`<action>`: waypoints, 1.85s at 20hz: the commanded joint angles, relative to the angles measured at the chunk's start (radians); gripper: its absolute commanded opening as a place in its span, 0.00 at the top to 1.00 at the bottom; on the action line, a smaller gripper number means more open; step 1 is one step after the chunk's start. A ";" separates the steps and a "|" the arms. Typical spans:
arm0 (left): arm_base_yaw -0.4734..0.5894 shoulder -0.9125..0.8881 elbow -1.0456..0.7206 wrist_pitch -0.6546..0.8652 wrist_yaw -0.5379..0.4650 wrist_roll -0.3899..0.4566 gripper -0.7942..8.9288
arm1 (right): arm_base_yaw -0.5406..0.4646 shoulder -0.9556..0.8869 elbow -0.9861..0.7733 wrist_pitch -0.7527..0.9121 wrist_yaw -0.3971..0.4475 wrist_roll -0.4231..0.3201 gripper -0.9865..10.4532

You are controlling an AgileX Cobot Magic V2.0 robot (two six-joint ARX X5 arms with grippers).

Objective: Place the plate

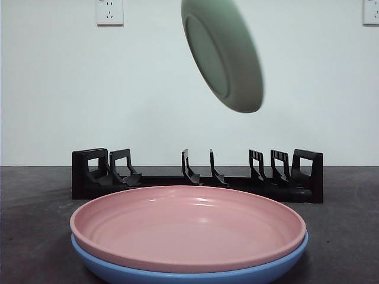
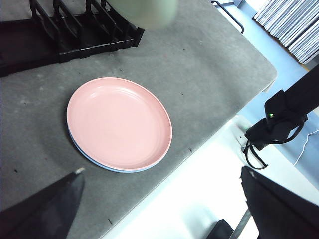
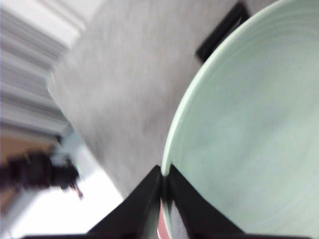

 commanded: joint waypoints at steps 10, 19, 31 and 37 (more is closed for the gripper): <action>-0.005 0.002 0.021 0.019 -0.003 0.053 0.40 | 0.426 -0.042 -0.033 -0.150 0.402 -0.017 0.90; -0.005 0.002 0.021 0.019 -0.003 0.053 0.40 | 0.682 0.005 -0.409 0.046 0.666 0.159 0.90; -0.005 0.002 0.021 0.018 -0.003 0.053 0.40 | 0.731 0.180 -0.425 0.153 0.686 0.157 0.90; -0.005 0.002 0.021 0.018 -0.003 0.053 0.40 | 0.733 0.181 -0.425 0.172 0.706 0.189 0.59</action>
